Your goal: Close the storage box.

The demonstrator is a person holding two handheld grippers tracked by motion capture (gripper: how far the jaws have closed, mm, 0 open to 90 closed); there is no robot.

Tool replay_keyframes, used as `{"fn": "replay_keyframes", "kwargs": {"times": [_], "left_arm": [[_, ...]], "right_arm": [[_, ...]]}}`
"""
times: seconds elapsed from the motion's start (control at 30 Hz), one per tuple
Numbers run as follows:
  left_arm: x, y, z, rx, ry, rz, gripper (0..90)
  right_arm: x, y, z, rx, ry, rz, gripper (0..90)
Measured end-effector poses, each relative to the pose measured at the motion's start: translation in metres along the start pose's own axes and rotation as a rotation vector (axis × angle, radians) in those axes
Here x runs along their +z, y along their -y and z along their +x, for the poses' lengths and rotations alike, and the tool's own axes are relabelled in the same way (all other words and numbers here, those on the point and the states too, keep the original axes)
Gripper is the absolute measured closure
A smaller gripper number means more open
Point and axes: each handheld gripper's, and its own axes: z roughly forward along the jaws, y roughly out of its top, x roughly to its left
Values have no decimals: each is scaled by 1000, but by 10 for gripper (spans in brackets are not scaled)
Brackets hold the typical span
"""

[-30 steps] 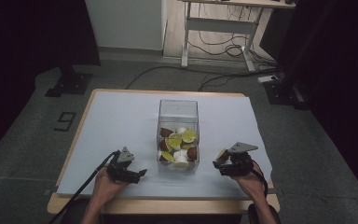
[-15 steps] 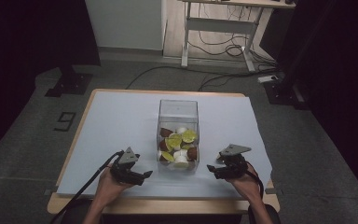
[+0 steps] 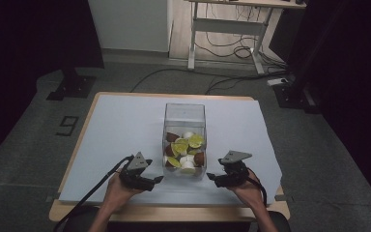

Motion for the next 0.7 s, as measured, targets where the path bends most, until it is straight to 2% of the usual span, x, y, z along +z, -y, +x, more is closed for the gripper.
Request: {"fn": "replay_keyframes", "kwargs": {"times": [0.23, 0.3, 0.4, 0.43, 0.6, 0.7], "left_arm": [[3, -5, -4, 29, 2, -5, 311], [4, -7, -4, 28, 2, -7, 335], [4, -8, -3, 20, 10, -19, 399], [4, -8, -3, 20, 10, -19, 416], [3, -9, -2, 13, 5, -36, 469], [4, -10, -1, 6, 23, -47, 477]], "right_arm": [[2, -5, 7, -25, -11, -10, 349], [1, -6, 7, -26, -23, -18, 374], [1, -8, 9, -28, -46, -23, 461], [1, -8, 9, -28, -46, -23, 461], [1, -11, 11, -25, -66, -28, 528], [2, -13, 13, -34, -80, -31, 579]]}}
